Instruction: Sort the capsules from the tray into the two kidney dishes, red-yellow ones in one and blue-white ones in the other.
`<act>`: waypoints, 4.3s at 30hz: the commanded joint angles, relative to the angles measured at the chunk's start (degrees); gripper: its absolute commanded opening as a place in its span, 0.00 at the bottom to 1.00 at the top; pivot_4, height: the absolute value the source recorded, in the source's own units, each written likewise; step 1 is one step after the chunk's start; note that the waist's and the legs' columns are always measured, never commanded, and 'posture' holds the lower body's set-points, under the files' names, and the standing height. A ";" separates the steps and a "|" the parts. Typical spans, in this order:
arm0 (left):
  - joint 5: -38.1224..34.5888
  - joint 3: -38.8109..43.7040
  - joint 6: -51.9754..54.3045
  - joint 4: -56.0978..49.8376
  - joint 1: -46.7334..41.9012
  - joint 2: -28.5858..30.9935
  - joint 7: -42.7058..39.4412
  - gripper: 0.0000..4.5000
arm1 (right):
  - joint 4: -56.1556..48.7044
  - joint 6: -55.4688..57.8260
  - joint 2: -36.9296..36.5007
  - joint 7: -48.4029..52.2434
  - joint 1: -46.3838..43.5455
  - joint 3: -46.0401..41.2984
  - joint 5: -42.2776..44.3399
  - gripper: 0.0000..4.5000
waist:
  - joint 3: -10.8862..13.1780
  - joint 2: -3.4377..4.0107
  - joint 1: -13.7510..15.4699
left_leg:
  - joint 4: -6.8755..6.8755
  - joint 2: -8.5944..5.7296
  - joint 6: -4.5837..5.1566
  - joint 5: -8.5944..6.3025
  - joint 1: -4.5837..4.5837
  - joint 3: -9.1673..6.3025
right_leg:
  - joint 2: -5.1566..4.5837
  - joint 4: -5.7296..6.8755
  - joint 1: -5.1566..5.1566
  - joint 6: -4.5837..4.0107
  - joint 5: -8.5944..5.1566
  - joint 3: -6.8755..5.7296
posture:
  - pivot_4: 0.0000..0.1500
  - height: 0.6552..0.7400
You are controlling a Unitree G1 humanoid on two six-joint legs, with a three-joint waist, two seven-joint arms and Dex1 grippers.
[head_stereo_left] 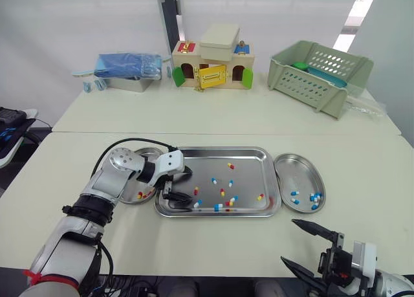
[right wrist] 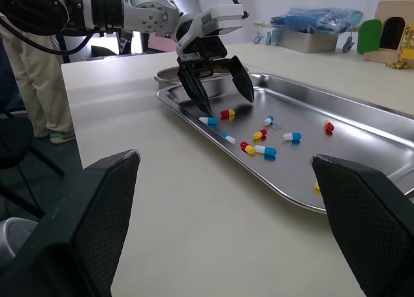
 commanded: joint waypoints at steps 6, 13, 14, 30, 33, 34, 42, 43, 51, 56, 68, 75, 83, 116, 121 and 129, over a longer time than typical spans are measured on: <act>0.94 -0.68 -0.22 -0.34 -0.25 -1.68 -1.06 1.00 | -2.99 -0.32 -0.76 -2.13 1.70 0.65 -0.12 0.99 | 0.00 0.00 0.01 | 0.00 0.00 0.00 0.00 0.01 -0.01 | 0.00 0.00 0.02 0.00 0.00 0.00 | 1.00 1.00; 1.22 -0.70 0.00 -0.81 -0.06 -2.08 -1.45 0.96 | -4.44 1.04 -1.90 -4.24 1.07 1.01 -0.12 1.00 | 0.00 0.00 0.01 | 0.00 0.00 0.00 0.00 0.01 -0.01 | 0.00 0.00 0.02 0.00 0.00 -0.01 | 1.00 1.00; 1.26 -0.68 -0.01 -0.80 -0.02 -2.11 -1.45 0.91 | -4.73 1.33 -2.03 -4.55 0.94 1.13 -0.15 1.00 | 0.00 0.00 0.01 | 0.00 0.00 0.00 0.00 0.01 -0.01 | 0.00 0.00 0.02 0.00 0.00 -0.01 | 1.00 1.00; 1.92 -0.95 -0.14 -2.02 1.58 -1.54 -1.81 0.30 | -7.80 3.73 -3.43 -6.93 1.32 1.56 -0.21 1.00 | -0.01 -0.01 0.02 | 0.01 0.00 0.00 0.00 0.02 -0.02 | 0.00 0.00 0.04 0.00 0.00 -0.01 | 1.00 1.00; 1.84 -0.90 -0.07 -2.14 1.64 -1.53 -1.84 0.30 | -8.15 4.20 -3.68 -7.27 1.19 1.61 -0.23 1.00 | -0.01 -0.01 0.02 | 0.00 0.00 0.00 0.00 0.03 -0.02 | 0.00 0.00 0.06 0.00 0.00 -0.01 | 1.00 1.00; 1.83 -0.90 -0.06 -2.16 1.66 -1.53 -1.86 0.30 | -8.22 4.31 -3.74 -7.37 1.15 1.63 -0.23 1.00 | -0.01 -0.01 0.02 | 0.01 0.00 0.00 0.00 0.04 -0.02 | 0.00 0.00 0.06 0.00 0.00 -0.01 | 1.00 1.00; 2.00 -0.85 -0.06 -2.13 1.70 -1.49 -1.49 0.30 | -8.06 4.67 -3.79 -7.45 0.77 1.68 -0.32 1.00 | -0.01 -0.01 0.02 | 0.01 0.00 0.00 0.00 0.06 -0.02 | 0.00 0.00 0.08 0.00 0.00 -0.01 | 1.00 1.00; 1.75 -0.68 -0.08 -2.36 1.83 -1.50 -1.51 0.26 | -7.99 4.59 -3.76 -7.40 0.77 1.70 -0.35 1.00 | -0.01 -0.01 0.02 | 0.01 0.00 0.00 0.00 0.07 -0.02 | 0.00 0.00 0.09 0.00 0.00 -0.01 | 1.00 1.00; 1.55 -0.49 0.24 -2.62 1.77 -1.56 -1.50 0.08 | -7.68 4.40 -3.58 -7.47 0.49 2.14 -0.61 1.00 | -0.01 -0.01 0.03 | 0.00 0.00 0.00 0.00 0.21 -0.02 | 0.00 -0.01 0.25 0.00 0.00 -0.01 | 1.00 1.00; 1.44 -0.44 0.54 -2.99 1.94 -1.53 -1.46 0.08 | -8.21 4.74 -3.60 -7.79 0.31 2.49 -0.70 1.00 | -0.01 -0.01 0.03 | 0.00 0.00 0.00 0.00 0.22 -0.02 | 0.00 -0.01 0.25 0.00 0.00 -0.01 | 1.00 1.00; -2.91 3.51 8.22 -10.50 2.24 0.86 -1.67 0.08 | -8.64 5.04 -4.42 -8.14 0.04 3.09 -0.36 1.00 | 0.00 -0.01 -0.09 | 0.00 0.00 0.01 0.00 0.20 -0.03 | 0.00 -0.01 0.24 0.00 0.00 -0.01 | 1.00 1.00; -5.23 7.13 13.28 -15.99 4.10 4.61 -0.01 0.08 | -8.90 5.11 -4.89 -7.59 -0.37 3.69 0.50 1.00 | 0.00 -0.01 -0.03 | -0.01 0.00 0.01 0.00 0.19 -0.05 | 0.00 -0.02 0.23 0.00 0.00 -0.02 | 1.00 1.00; -9.24 17.66 21.56 -23.83 12.00 11.96 5.27 0.08 | -10.02 6.33 -6.75 -5.17 -1.54 4.64 1.59 1.00 | 0.01 -0.02 -0.42 | -0.07 0.01 0.01 -0.01 0.21 -0.07 | 0.00 -0.02 0.22 -0.01 -0.01 0.00 | 1.00 1.00; -13.92 27.49 25.66 -28.22 25.40 15.23 16.93 0.99 | -5.86 15.11 -10.42 0.44 -9.42 4.66 4.49 1.00 | 0.13 -0.23 0.07 | -0.07 0.02 0.01 -0.01 0.19 -0.05 | -0.01 -0.04 0.21 -0.01 -0.01 -0.01 | 1.00 1.00; -16.53 31.34 26.79 -28.45 26.96 15.61 16.96 0.99 | -5.87 17.51 -12.35 -0.09 -7.88 1.99 4.58 1.00 | 0.14 -0.23 0.08 | -0.07 0.02 0.01 -0.01 0.19 -0.05 | -0.01 -0.04 0.21 -0.01 -0.01 -0.01 | 1.00 1.00; -18.82 46.05 29.39 -28.48 39.48 19.02 17.09 0.99 | -8.39 29.16 -19.12 -1.86 -5.01 -9.10 12.92 1.00 | 0.17 -0.28 -0.22 | -0.10 0.03 0.02 -0.02 0.19 -0.01 | -0.01 -0.04 0.18 -0.01 -0.01 0.04 | 1.00 1.00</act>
